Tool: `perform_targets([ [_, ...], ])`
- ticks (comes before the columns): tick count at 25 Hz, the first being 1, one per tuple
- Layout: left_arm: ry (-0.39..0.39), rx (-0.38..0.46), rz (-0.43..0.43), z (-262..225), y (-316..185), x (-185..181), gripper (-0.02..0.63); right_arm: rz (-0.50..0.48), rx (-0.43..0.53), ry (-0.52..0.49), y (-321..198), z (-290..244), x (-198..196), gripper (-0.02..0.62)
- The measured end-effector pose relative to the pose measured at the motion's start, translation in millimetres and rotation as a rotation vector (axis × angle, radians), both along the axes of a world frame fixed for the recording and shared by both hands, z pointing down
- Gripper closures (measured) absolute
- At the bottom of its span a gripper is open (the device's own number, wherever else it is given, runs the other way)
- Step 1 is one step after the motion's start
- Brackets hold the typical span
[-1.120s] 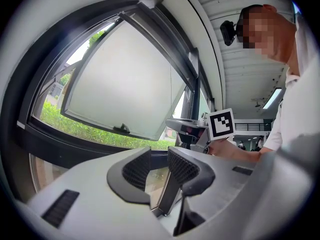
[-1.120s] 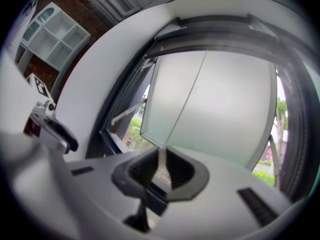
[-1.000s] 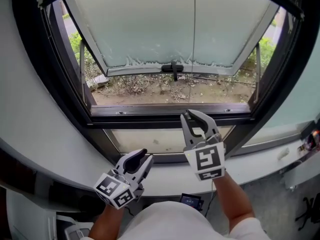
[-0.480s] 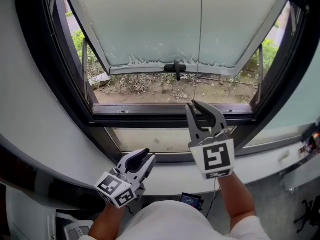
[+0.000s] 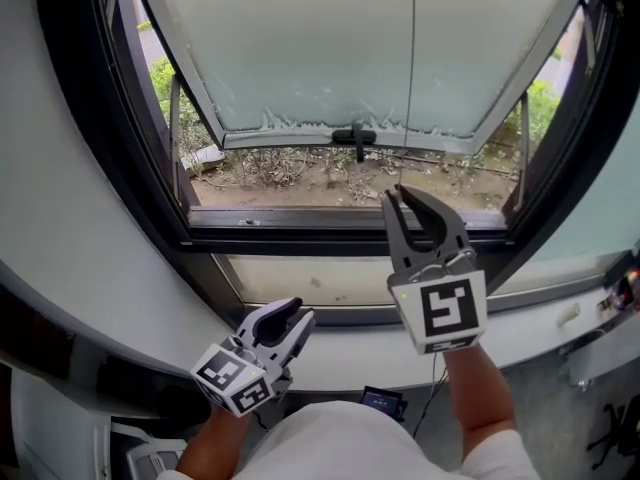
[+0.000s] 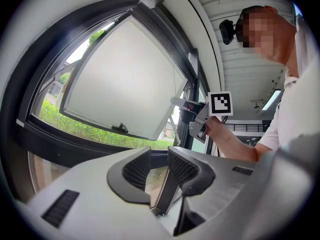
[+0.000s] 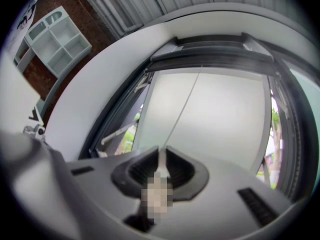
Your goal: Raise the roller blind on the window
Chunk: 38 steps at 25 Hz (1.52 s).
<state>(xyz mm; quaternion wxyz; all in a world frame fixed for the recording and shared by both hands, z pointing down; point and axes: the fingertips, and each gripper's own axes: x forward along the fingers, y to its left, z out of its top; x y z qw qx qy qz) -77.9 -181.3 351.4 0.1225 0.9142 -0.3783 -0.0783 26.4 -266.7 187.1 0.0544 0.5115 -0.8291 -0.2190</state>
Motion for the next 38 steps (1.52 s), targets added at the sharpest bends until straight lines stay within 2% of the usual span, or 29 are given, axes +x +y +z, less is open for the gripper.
perform_targets([
  [38, -0.011, -0.021, 0.040, 6.6, 12.0, 9.9, 0.486, 0.033, 0.227, -0.031, 21.9, -104.1, 13.8, 0.537],
])
